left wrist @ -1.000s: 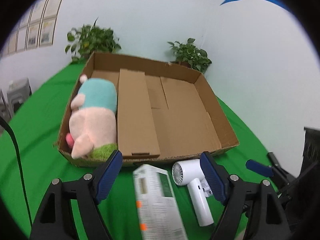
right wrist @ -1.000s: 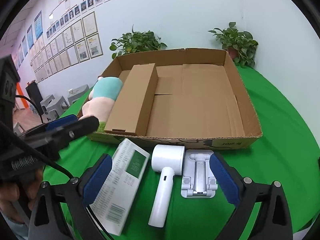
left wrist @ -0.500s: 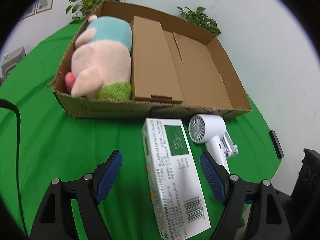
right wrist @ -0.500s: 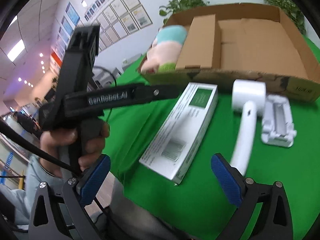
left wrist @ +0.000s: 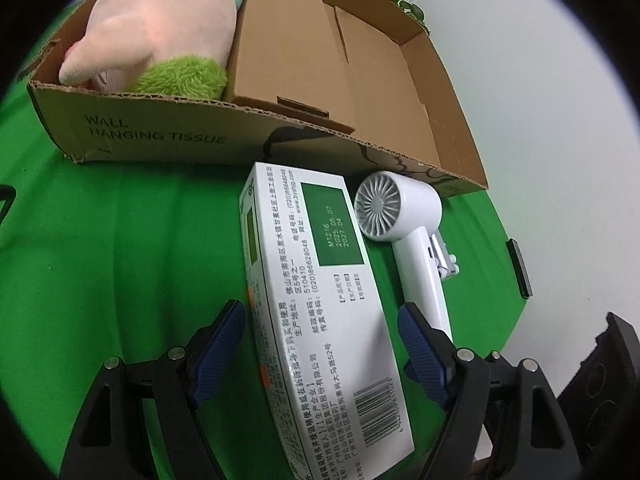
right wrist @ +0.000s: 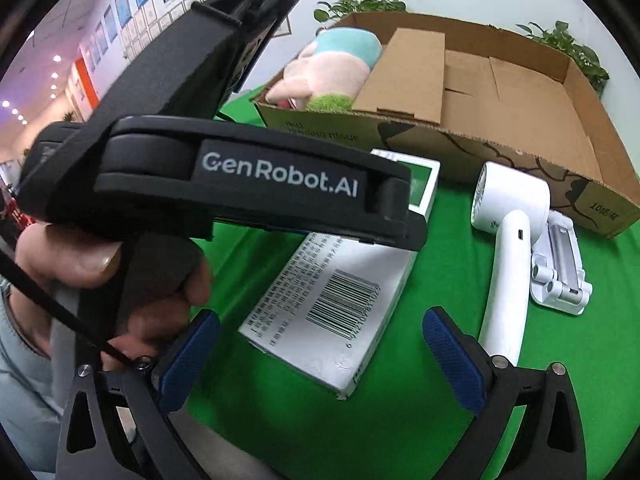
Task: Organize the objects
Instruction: 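Move the left gripper to the white-and-green product box and close on it, then lift the white-and-green box with the left gripper and carry it over the open box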
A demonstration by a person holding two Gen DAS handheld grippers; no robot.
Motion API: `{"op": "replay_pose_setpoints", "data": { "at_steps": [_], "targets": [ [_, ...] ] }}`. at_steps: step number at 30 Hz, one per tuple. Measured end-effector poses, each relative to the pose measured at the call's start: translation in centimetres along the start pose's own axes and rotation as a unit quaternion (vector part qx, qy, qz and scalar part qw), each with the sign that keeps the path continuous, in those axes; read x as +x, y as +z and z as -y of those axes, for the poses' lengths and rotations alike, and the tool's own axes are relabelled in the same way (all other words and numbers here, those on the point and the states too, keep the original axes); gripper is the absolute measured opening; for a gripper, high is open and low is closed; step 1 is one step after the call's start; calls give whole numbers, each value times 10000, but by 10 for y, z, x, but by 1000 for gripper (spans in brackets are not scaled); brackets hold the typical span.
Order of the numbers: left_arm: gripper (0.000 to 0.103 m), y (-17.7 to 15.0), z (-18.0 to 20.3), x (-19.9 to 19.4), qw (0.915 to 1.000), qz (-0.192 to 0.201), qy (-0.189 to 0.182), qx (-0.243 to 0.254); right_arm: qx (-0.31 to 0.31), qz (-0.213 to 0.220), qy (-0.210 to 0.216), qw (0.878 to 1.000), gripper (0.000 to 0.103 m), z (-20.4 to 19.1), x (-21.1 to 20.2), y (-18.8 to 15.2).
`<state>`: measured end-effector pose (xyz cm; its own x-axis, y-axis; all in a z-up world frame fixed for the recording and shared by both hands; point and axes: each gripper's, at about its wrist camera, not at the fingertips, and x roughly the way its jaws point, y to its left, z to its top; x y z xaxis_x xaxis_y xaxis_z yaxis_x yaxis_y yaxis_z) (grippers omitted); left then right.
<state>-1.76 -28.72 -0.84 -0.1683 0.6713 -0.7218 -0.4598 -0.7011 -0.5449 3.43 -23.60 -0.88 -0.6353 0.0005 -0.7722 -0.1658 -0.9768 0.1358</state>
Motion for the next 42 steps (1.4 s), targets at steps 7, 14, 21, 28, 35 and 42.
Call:
{"op": "replay_pose_setpoints", "data": {
  "at_steps": [7,14,21,28,35,42],
  "targets": [
    [60,-16,14,4,9998,-179,-48,71,106,-182,-132,9997,79,8,2,-7],
    [60,-39,32,6,9993,-341,-119,73,-57,-341,-188,9992,77,11,-11,-29],
    [60,-40,30,6,9991,-325,-204,-175,237,-336,-86,9991,68,22,-24,-36],
    [59,-42,30,12,9984,-275,-345,-358,817,-203,434,9955,63,40,-36,-35],
    [52,-35,48,-3,9978,64,-620,-230,615,99,136,9980,63,34,-53,-27],
    [45,1,82,-31,9945,526,-857,282,487,752,-304,9955,62,34,-81,3]
  ]
}}
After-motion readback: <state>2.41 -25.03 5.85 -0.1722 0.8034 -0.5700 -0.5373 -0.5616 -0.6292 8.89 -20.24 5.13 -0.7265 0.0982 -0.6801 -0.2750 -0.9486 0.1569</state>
